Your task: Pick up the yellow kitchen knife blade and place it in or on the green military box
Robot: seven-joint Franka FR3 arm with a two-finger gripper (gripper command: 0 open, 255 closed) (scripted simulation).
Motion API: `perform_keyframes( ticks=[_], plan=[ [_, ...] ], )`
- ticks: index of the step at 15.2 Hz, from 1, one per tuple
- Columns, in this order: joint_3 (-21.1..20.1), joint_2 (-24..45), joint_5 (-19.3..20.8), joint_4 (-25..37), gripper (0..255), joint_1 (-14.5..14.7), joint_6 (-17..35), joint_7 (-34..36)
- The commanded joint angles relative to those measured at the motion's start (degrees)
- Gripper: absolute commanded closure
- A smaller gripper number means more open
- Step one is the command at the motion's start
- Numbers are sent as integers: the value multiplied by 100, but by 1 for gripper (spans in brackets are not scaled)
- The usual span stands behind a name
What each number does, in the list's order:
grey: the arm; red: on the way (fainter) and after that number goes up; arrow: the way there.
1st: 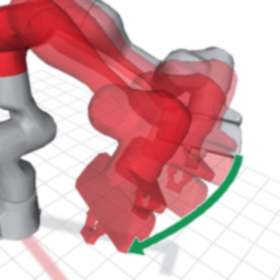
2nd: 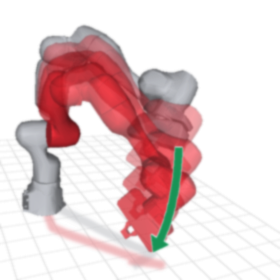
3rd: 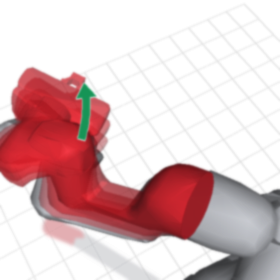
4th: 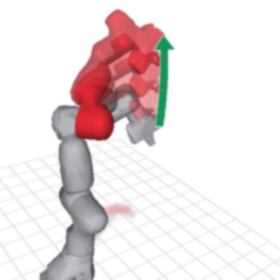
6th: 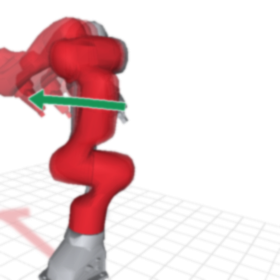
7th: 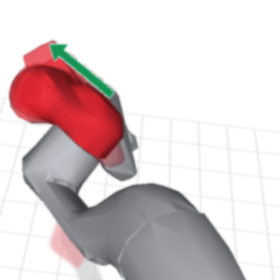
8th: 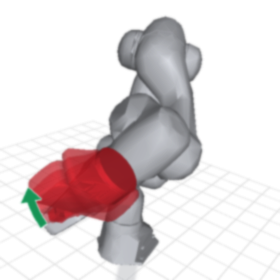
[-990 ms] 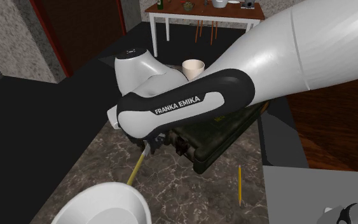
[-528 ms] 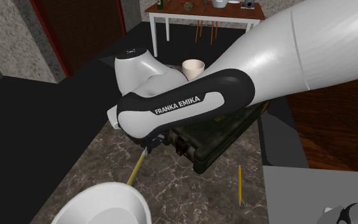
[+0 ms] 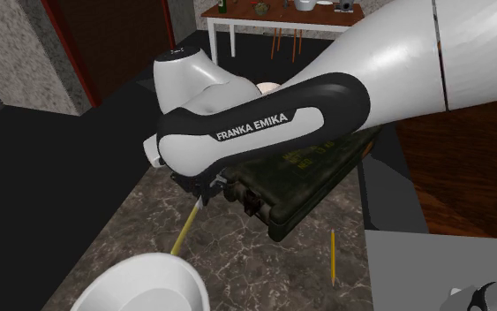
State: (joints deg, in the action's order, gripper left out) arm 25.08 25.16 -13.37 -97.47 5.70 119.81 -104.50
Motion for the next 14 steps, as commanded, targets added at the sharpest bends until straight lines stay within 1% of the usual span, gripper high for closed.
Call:
perform_keyframes(
  ticks=[1, 14],
  plan=[
    [22, -75, 38, 49, 255, 5, -119, 13],
    [110, -388, 227, 629, 255, 29, -977, 151]
  ],
)
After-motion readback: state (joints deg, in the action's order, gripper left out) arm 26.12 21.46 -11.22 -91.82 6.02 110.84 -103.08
